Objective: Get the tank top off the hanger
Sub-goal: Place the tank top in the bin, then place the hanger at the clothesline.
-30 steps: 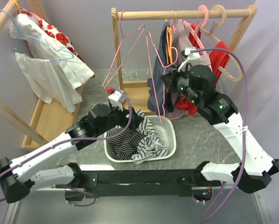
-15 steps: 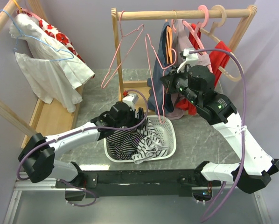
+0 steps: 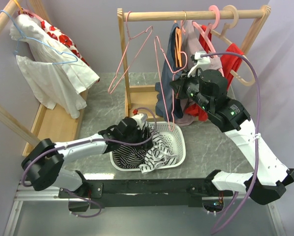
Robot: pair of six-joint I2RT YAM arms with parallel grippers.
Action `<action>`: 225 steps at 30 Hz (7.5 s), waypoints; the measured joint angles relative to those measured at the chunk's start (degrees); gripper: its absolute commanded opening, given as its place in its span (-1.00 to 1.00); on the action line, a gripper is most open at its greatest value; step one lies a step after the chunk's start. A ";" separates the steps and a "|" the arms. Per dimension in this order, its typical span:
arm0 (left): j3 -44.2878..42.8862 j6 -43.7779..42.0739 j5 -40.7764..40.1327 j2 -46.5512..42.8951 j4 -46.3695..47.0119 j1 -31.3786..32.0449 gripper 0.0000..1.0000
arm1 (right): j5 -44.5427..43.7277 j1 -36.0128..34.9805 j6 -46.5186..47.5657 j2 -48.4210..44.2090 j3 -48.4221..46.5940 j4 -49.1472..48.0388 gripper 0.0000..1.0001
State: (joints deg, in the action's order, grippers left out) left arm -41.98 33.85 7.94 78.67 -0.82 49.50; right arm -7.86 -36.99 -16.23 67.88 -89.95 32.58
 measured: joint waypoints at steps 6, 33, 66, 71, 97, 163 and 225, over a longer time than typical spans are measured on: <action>-2.97 0.57 0.83 10.03 -1.42 0.04 0.45 | 1.31 0.02 0.00 0.92 -0.11 0.02 -1.00; -3.32 -1.53 -11.67 -14.95 -13.53 -0.04 0.70 | 2.14 0.13 -0.63 20.48 -25.24 10.03 -1.00; -14.58 -5.60 -7.72 -13.49 -1.88 0.55 0.86 | 0.57 0.26 2.32 31.54 -37.53 20.09 -1.00; -17.55 -5.49 -7.78 -10.16 3.23 2.34 0.86 | 1.07 0.26 1.97 28.87 -35.01 18.91 -1.00; -22.75 -2.64 -7.39 -1.92 8.00 3.43 0.46 | 2.64 0.26 2.01 27.43 -31.63 16.26 -1.00; -36.76 2.03 -6.23 -3.34 -16.48 -2.91 -0.98 | 15.58 2.56 4.11 -4.72 -7.19 0.02 0.14; -62.73 20.39 -18.38 16.65 -27.41 2.51 -0.98 | 8.31 7.39 5.38 -11.82 6.01 1.27 0.09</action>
State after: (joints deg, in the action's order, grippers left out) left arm -104.71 54.24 -10.44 95.33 -28.23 52.01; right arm 0.45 -29.61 -10.85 56.05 -83.94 33.85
